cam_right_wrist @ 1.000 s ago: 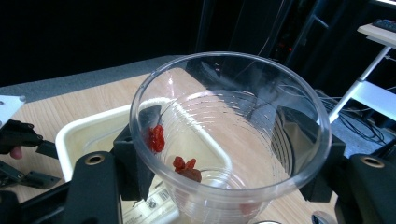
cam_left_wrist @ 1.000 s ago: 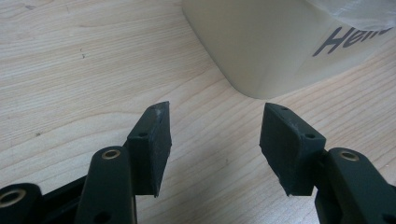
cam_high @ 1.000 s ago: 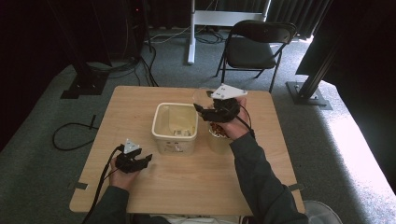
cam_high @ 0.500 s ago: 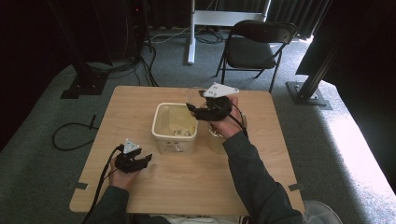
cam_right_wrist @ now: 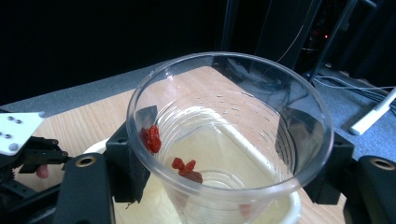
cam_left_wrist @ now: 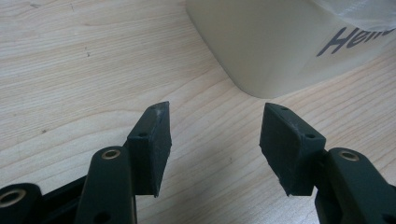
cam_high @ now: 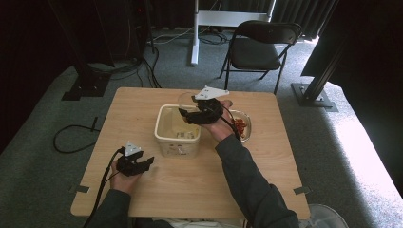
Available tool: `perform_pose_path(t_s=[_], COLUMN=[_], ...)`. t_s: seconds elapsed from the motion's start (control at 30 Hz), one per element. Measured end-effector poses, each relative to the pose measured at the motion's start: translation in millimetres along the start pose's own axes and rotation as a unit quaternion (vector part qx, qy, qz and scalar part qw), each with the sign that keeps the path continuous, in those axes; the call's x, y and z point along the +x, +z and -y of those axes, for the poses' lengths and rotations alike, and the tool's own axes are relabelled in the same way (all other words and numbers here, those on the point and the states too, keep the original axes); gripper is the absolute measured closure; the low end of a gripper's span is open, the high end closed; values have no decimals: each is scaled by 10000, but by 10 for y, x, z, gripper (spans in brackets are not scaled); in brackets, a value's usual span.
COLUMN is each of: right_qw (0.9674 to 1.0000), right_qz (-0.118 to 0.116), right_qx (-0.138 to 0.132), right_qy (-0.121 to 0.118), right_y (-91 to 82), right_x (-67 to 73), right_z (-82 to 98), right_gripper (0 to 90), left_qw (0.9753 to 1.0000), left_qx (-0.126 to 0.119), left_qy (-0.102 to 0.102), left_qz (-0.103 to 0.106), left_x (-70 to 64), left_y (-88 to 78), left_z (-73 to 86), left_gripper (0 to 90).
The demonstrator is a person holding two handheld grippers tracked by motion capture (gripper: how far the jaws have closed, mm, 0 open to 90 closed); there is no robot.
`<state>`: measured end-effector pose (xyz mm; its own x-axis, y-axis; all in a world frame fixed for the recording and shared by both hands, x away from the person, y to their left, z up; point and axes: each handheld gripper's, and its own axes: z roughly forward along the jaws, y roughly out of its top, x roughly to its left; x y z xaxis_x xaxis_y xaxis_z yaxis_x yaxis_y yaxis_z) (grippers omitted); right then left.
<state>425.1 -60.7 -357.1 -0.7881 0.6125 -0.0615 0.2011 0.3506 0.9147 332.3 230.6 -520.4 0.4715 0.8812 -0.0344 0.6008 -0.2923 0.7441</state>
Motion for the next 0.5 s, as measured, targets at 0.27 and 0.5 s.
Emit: perform_pose_path(t_s=[0.27, 0.5], right_qw=[9999, 9991], right_qz=[-60, -134], right_qx=[71, 4], right_qy=[142, 415], right_y=[150, 216], right_x=[15, 11], right_z=[36, 26], right_gripper=[282, 133], left_qw=[10000, 10000], left_qx=[0, 15], left_qy=[-10, -19], left_qz=[-5, -5], left_x=[3, 10], left_y=[-7, -7], left_z=[1, 5], left_gripper=[442, 442])
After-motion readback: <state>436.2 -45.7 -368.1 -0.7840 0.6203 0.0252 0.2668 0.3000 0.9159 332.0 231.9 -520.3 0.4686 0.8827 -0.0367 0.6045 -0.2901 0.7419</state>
